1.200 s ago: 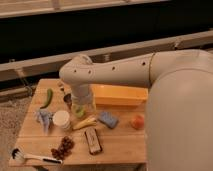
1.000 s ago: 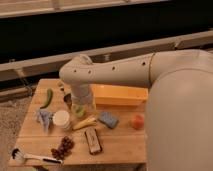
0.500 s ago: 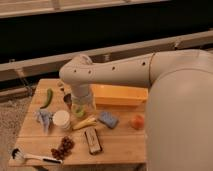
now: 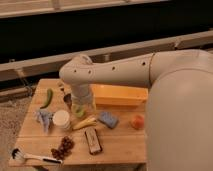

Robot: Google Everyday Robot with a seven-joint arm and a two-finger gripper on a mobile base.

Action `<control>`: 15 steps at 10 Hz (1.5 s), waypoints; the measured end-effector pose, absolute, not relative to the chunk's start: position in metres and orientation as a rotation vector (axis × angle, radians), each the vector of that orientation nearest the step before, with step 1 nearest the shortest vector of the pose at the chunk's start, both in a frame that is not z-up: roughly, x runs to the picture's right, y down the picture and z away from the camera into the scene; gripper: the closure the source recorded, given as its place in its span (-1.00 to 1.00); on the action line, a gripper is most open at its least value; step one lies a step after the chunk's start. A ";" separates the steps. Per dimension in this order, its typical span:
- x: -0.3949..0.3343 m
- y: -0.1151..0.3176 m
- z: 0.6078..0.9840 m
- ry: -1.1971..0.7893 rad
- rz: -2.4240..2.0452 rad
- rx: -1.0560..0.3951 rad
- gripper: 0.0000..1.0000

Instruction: Wipe tray with towel

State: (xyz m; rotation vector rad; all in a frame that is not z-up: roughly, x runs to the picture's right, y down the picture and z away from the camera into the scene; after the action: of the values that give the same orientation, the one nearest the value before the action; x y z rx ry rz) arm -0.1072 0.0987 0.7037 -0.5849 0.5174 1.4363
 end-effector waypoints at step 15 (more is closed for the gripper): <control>-0.129 0.090 0.703 0.474 1.382 -0.582 -0.30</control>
State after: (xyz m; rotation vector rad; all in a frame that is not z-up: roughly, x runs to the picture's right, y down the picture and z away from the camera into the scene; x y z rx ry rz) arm -0.1294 0.0897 0.7030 -0.5821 0.4740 1.3815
